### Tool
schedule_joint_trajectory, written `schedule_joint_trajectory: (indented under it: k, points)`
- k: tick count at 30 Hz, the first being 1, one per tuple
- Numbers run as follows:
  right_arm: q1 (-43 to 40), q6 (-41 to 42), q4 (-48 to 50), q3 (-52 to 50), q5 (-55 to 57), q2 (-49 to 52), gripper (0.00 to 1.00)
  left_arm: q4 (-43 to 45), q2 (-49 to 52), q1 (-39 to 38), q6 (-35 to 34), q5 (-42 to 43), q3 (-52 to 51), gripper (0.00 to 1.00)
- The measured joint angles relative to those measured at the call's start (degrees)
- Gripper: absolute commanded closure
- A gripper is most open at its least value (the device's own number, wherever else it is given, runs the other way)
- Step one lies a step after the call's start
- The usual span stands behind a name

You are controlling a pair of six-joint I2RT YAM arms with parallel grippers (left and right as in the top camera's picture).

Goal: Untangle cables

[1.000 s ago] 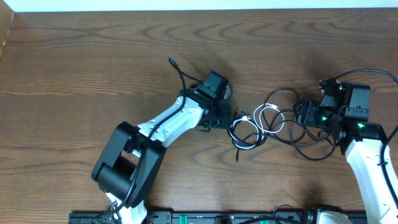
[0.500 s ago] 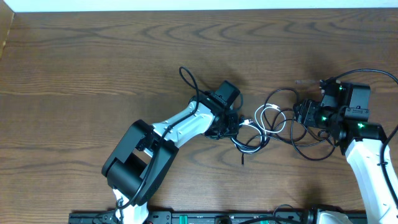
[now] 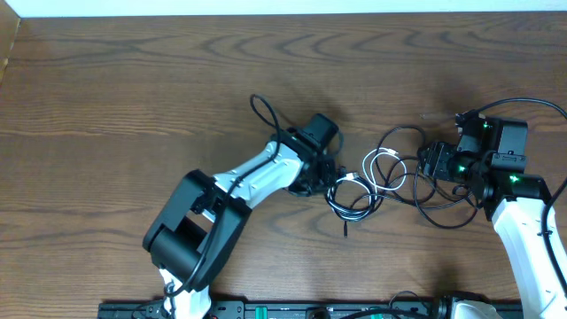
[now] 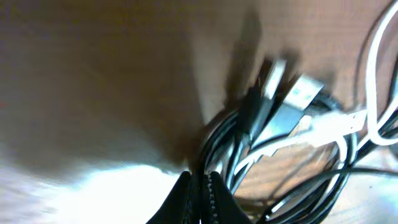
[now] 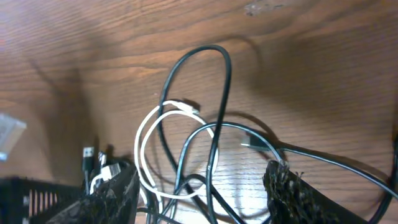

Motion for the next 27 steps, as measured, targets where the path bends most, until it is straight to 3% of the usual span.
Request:
schedule_joint_trajectory:
  k: [10,16,19,24,27]
  points:
    - [7.0,-1.4,0.5,0.0,-5.0,0.0,0.28,2.3,-18.4,12.9,3.3,2.6,2.7,0.93]
    - [15.1,-3.3,-2.7,0.0,-5.4,0.5,0.28,-8.5,-20.6,14.7,5.2,2.0,3.3,0.86]
    - [18.8,-4.6,-3.3,0.0,-4.7,2.0,0.33,-14.0,-19.7,14.6,5.3,-1.1,3.2,0.85]
    - [24.4,-6.0,-3.3,0.0,-2.3,5.9,0.36,-21.1,-19.6,14.6,5.4,-7.8,3.1,0.54]
    - [28.5,-6.5,-3.1,0.0,0.0,8.3,0.37,-24.3,-19.6,14.6,5.7,-11.0,3.1,0.51]
